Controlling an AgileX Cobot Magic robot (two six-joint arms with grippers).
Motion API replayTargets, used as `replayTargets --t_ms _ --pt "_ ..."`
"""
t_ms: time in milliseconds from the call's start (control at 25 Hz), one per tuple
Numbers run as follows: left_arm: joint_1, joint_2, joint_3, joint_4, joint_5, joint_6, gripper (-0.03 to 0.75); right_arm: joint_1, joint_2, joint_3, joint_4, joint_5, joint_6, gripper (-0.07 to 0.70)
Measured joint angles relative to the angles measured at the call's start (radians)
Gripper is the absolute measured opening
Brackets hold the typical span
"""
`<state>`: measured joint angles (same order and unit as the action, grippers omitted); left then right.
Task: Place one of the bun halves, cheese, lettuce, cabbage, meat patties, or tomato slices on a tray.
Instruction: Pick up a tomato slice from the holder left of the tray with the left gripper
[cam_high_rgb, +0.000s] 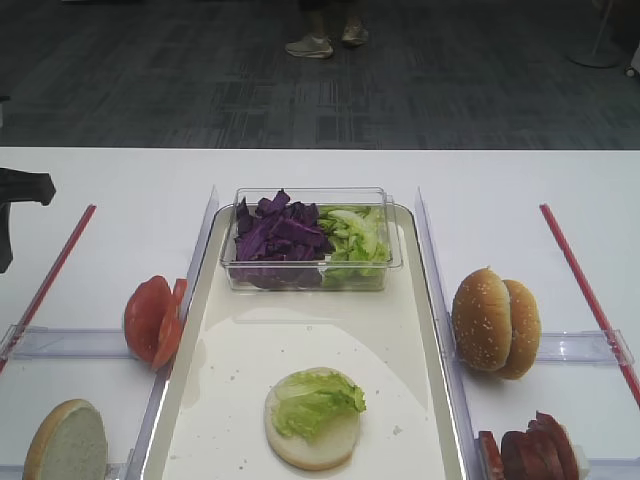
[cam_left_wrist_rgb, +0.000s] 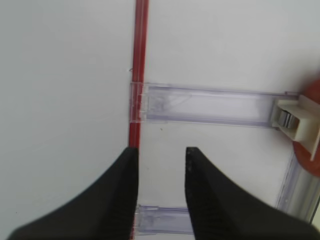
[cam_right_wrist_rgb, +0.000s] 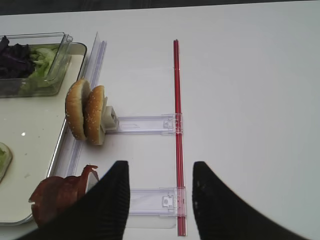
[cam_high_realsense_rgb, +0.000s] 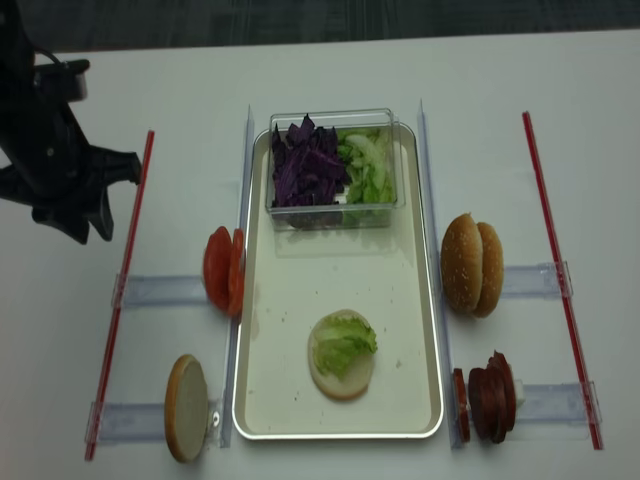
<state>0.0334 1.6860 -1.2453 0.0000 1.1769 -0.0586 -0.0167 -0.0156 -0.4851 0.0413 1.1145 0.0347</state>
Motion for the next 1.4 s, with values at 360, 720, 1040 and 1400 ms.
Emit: replayTargets --t_ms 360,720,1040,1400 --pt "-0.105 0.0 -0.004 0.0 0.0 -0.08 0.223 0.0 0.0 0.0 0.0 0.0 0.0 0.337" --pt "-0.258 0.0 -0.004 0.033 0.0 -0.193 0.223 0.0 0.0 0.0 0.0 0.0 0.004 0.337" --pt "-0.371 0.0 -0.041 0.097 0.008 -0.311 0.223 0.0 0.0 0.0 0.0 0.0 0.009 0.337" --pt "-0.467 0.001 -0.043 0.131 -0.026 -0.441 0.223 0.0 0.0 0.0 0.0 0.0 0.009 0.337"
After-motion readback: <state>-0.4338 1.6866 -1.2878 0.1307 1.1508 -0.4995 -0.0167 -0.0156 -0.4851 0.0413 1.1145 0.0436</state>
